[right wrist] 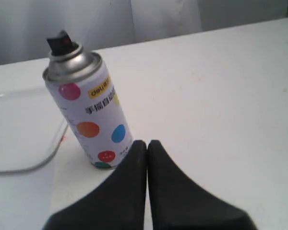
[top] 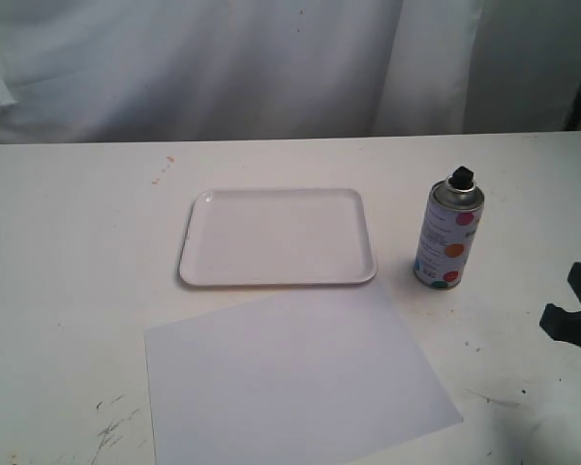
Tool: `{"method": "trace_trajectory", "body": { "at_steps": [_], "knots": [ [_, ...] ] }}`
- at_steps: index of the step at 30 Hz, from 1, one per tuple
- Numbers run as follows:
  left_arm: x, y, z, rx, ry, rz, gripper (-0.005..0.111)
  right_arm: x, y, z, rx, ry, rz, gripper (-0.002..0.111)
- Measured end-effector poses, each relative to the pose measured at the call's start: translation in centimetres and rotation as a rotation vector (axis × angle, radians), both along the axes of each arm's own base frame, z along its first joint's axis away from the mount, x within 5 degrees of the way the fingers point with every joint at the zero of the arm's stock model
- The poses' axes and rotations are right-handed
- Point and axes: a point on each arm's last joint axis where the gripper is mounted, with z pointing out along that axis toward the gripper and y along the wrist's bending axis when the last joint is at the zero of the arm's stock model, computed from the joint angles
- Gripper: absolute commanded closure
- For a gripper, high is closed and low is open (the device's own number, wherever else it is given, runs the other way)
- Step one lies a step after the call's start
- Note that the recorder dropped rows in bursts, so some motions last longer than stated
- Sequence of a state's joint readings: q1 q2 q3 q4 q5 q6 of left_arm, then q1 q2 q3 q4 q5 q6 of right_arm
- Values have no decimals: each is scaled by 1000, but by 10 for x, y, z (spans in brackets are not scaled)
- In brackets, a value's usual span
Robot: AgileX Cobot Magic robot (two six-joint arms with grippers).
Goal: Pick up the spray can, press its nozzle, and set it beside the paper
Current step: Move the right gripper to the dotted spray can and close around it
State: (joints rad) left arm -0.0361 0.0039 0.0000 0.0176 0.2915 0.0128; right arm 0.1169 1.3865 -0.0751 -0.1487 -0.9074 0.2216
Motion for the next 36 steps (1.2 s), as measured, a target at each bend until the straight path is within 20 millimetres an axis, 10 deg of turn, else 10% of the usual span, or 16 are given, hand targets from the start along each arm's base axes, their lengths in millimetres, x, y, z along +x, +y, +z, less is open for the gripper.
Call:
{"method": "trace_trajectory", "body": {
  "at_steps": [8, 19, 36],
  "knots": [
    [0, 0, 0, 0, 0, 0, 107, 29, 22, -24, -39, 140, 240, 105],
    [0, 0, 0, 0, 0, 0, 107, 54, 32, -17, -80, 94, 340, 38],
    [0, 0, 0, 0, 0, 0, 107, 86, 36, -17, -129, 76, 362, 35]
  ]
}}
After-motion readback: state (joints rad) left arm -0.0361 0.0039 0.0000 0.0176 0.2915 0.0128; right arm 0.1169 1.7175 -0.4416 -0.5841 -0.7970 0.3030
